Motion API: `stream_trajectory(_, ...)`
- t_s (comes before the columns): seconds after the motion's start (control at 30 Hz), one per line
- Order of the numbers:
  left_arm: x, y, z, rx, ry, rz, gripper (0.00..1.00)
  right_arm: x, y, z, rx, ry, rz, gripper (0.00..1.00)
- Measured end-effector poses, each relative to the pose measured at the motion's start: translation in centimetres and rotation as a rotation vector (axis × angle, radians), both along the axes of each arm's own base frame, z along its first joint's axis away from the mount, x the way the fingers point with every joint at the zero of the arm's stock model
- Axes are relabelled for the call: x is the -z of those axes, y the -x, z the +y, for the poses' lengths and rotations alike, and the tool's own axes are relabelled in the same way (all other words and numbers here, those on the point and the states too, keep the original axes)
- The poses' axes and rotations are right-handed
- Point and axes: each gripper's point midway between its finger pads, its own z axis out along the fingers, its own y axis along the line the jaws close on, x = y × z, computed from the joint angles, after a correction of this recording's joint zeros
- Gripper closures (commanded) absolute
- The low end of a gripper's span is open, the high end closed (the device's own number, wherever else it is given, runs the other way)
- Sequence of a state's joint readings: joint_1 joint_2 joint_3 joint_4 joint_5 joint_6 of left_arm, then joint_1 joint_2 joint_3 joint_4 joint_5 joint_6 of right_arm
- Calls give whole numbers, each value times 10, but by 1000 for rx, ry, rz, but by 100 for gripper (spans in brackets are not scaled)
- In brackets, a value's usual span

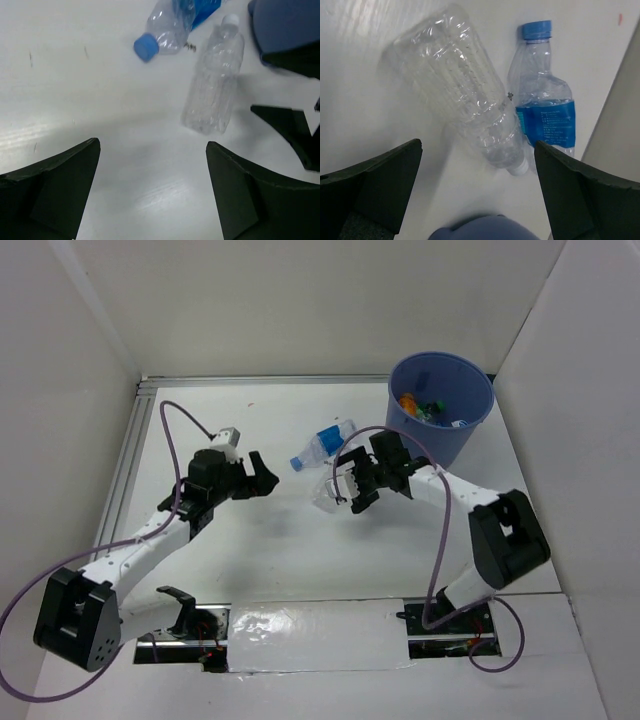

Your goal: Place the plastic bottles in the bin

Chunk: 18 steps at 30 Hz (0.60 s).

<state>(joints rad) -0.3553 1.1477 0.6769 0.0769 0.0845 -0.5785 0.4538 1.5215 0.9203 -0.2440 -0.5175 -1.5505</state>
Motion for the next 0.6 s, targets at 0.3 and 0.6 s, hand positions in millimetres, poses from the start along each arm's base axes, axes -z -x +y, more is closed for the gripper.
stream_trajectory(0.3,1,25,11,-13,1,-10,0,38,-38,28,-161,159,-81,2)
stream_trajectory(0.6,26,-7,21,22,-127,79,0,54,-26,51,-293,225,86,70)
